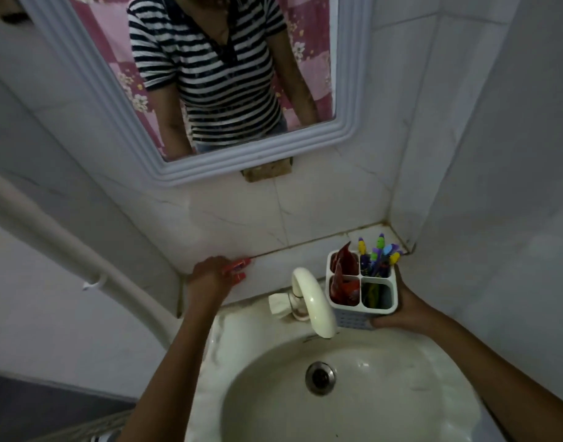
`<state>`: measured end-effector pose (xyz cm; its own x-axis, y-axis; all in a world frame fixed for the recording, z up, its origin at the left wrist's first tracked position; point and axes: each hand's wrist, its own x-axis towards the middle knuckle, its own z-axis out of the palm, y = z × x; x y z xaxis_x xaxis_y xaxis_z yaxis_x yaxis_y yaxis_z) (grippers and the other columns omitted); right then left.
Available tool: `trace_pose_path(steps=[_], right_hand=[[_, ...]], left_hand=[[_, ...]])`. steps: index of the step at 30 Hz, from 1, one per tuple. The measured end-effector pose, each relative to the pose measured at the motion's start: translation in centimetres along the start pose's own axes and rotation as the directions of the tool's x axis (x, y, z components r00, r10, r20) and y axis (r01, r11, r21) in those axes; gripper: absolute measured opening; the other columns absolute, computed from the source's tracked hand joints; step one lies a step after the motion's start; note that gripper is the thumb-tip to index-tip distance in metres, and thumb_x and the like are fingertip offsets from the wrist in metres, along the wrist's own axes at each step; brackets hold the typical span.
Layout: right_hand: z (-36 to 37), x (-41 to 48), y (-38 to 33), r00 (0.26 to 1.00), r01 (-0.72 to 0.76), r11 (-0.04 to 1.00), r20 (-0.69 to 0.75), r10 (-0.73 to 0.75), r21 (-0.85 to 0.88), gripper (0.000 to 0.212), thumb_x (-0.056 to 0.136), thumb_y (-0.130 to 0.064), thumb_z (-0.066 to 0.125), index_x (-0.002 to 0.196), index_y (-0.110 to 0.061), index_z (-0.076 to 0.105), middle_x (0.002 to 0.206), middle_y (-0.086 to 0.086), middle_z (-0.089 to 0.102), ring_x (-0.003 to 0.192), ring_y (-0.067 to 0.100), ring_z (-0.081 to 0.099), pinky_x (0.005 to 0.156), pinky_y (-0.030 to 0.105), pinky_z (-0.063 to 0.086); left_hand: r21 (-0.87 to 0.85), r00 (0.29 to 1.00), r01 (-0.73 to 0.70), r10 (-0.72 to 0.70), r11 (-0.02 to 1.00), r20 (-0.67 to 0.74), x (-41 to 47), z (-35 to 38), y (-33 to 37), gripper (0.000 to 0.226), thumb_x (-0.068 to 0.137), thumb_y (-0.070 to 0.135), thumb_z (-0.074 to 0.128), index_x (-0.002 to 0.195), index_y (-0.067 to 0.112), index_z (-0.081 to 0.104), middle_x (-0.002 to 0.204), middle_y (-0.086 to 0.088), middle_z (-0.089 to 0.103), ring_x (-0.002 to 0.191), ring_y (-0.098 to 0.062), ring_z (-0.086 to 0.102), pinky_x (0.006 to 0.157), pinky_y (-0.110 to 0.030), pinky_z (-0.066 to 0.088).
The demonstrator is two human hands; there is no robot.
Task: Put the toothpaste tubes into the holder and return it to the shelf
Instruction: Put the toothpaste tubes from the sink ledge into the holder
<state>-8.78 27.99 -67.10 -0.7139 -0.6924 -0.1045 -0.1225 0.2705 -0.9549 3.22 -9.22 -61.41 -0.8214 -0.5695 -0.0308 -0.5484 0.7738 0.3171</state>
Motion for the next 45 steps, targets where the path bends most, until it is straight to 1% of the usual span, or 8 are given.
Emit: trace_pose_path(steps=[5, 9, 14, 20, 27, 34, 41, 45], right_hand=[[-0.5, -0.7, 0.0, 1.0, -0.01, 1.0, -0.019, 0.01, 0.007, 0.128, 0.053, 0.001, 0.083, 0.141, -0.031, -0.004, 0.13, -0.013, 0.044, 0.11, -0.021, 0.05, 0.082, 0.002, 0.046], [-0.5, -0.7, -0.3, 1.0, -0.018, 1.0, 0.0, 0.018, -0.005, 0.129, 0.054, -0.002, 0.087, 0.139, -0.039, -0.002, 0.133, -0.011, 0.043, 0.114, -0.018, 0.049, 0.085, 0.004, 0.046], [-0.6, -0.9, -0.7, 1.0, -0.028, 1.0, -0.006, 0.028, 0.002, 0.134, 0.05, -0.019, 0.085, 0.146, -0.025, -0.007, 0.135, -0.011, 0.044, 0.117, -0.015, 0.05, 0.088, 0.007, 0.047], [-0.7, -0.9, -0.5, 0.999, -0.037, 0.999, -0.001, 0.037, -0.028, 0.131, 0.057, 0.0, 0.084, 0.145, -0.032, -0.007, 0.139, -0.011, 0.042, 0.124, -0.007, 0.048, 0.093, 0.013, 0.048], [-0.9, -1.1, -0.6, 1.0, -0.031, 0.998, -0.002, 0.031, -0.052, 0.131, 0.059, 0.005, 0.085, 0.145, -0.032, -0.007, 0.14, -0.016, 0.037, 0.125, -0.011, 0.043, 0.095, 0.011, 0.045], [-0.9, -0.9, -0.5, 1.0, -0.022, 0.999, 0.001, 0.022, -0.038, 0.134, 0.058, 0.01, 0.085, 0.14, -0.035, -0.011, 0.137, -0.019, 0.036, 0.119, -0.019, 0.044, 0.089, 0.006, 0.045], [-0.9, -0.8, -0.1, 1.0, -0.014, 0.999, -0.001, 0.014, -0.036, 0.133, 0.058, 0.01, 0.085, 0.141, -0.037, -0.008, 0.139, -0.016, 0.038, 0.121, -0.017, 0.044, 0.089, 0.005, 0.044], [-1.0, -0.6, 0.2, 1.0, -0.007, 0.999, -0.001, 0.007, -0.033, 0.132, 0.058, 0.009, 0.085, 0.138, -0.043, -0.006, 0.138, -0.016, 0.038, 0.121, -0.017, 0.044, 0.089, 0.005, 0.044]], left_hand=[[0.302, 0.996, -0.066, 0.081, 0.951, -0.039, -1.1, 4.0, -4.4, 0.04, 0.077, 0.022, 0.069, 0.117, 0.021, 0.065, 0.103, -0.013, 0.069, 0.09, -0.035, 0.066, 0.077, -0.043, 0.053], [0.412, 0.986, -0.108, 0.152, 0.905, -0.075, -0.1, 4.6, -5.4, 0.026, 0.083, 0.031, 0.055, 0.107, 0.028, 0.066, 0.099, -0.004, 0.07, 0.084, -0.029, 0.067, 0.074, -0.04, 0.052], [-0.051, 0.953, -0.24, 0.226, 0.969, -0.203, -1.4, 0.0, 0.1, 0.028, 0.084, 0.036, 0.059, 0.103, 0.017, 0.066, 0.09, -0.003, 0.061, 0.072, -0.024, 0.063, 0.058, -0.028, 0.047], [-0.474, 0.867, -0.455, 0.255, 0.754, -0.428, -3.1, -7.9, 10.6, 0.023, 0.076, 0.023, 0.078, 0.094, 0.013, 0.066, 0.084, 0.004, 0.07, 0.073, -0.006, 0.067, 0.064, -0.015, 0.054], [-0.279, 0.778, -0.617, 0.623, 0.735, -0.079, -4.2, -8.0, 18.8, 0.023, 0.074, 0.035, 0.077, 0.091, 0.021, 0.071, 0.083, 0.005, 0.073, 0.074, -0.009, 0.067, 0.068, -0.022, 0.052], [0.105, 0.696, -0.715, 0.689, 0.691, 0.204, -2.7, -1.3, 21.8, 0.022, 0.083, 0.013, 0.062, 0.105, 0.014, 0.067, 0.105, -0.009, 0.066, 0.096, -0.029, 0.063, 0.077, -0.038, 0.052], [-0.223, 0.857, -0.515, 0.499, 0.828, -0.128, 0.0, -2.9, 16.2, 0.017, 0.087, 0.021, 0.062, 0.102, 0.026, 0.07, 0.106, 0.002, 0.067, 0.084, -0.015, 0.061, 0.077, -0.032, 0.051], [0.031, 0.989, -0.139, 0.137, 0.99, 0.055, 2.7, -0.9, 6.9, 0.031, 0.088, 0.028, 0.06, 0.119, 0.027, 0.062, 0.13, -0.001, 0.06, 0.116, -0.024, 0.056, 0.094, -0.035, 0.048]])
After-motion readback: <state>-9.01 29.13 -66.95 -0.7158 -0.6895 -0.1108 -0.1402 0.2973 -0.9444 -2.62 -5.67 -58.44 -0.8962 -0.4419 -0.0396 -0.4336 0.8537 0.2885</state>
